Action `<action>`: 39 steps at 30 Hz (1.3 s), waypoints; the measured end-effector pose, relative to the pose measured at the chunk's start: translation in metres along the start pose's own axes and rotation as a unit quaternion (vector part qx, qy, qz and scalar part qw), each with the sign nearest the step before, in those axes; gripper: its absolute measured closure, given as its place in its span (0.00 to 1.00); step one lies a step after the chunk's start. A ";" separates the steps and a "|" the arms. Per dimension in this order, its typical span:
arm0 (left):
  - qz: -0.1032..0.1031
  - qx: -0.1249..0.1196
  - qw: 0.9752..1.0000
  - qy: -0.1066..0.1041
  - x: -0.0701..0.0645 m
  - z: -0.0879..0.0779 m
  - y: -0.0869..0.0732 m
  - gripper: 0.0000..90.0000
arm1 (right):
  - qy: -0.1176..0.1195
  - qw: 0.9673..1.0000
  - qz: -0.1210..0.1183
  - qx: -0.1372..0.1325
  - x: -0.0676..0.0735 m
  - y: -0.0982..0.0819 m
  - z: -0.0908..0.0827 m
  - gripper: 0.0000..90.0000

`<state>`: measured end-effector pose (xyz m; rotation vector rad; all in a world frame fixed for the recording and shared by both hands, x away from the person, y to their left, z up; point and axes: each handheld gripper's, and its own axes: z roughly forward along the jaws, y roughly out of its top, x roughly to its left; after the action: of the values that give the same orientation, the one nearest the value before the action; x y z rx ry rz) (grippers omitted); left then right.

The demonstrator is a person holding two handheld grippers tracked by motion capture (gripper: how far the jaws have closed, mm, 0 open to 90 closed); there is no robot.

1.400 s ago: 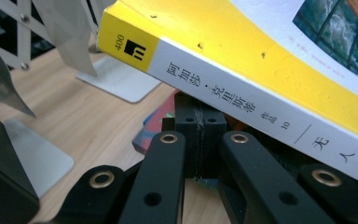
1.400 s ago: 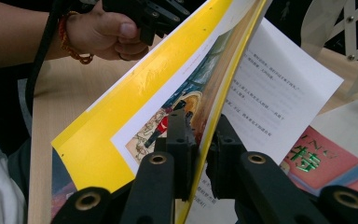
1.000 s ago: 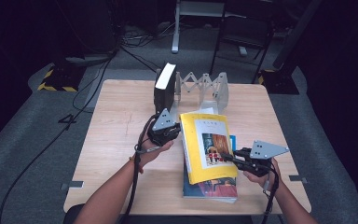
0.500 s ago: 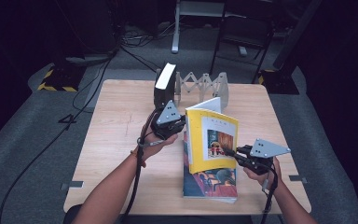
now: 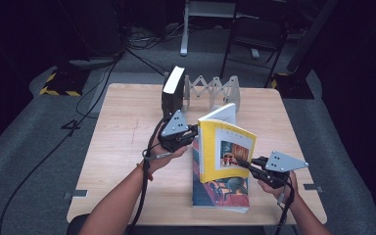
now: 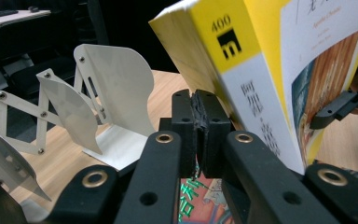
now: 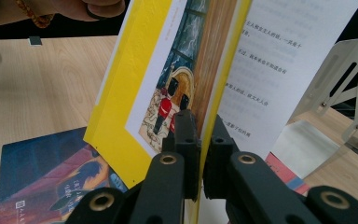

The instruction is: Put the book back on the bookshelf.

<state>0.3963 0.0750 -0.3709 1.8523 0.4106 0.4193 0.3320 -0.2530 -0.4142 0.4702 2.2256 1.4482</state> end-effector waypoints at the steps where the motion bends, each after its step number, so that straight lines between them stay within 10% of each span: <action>1: -0.003 0.000 1.000 0.000 -0.001 -0.001 -0.002 0.95 | 0.001 1.000 -0.001 -0.002 0.000 0.000 0.000 0.96; 30: -0.008 0.054 0.998 -0.043 -0.016 -0.019 -0.045 0.59 | -0.002 1.000 -0.023 -0.004 0.006 -0.004 -0.004 0.96; 39: -0.014 0.053 0.996 -0.073 -0.041 -0.016 -0.043 0.42 | -0.003 1.000 -0.026 -0.003 0.008 -0.004 -0.004 0.96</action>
<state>0.3496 0.0818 -0.4103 1.9633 0.3641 0.2439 0.3230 -0.2540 -0.4176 0.4107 2.2103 1.4246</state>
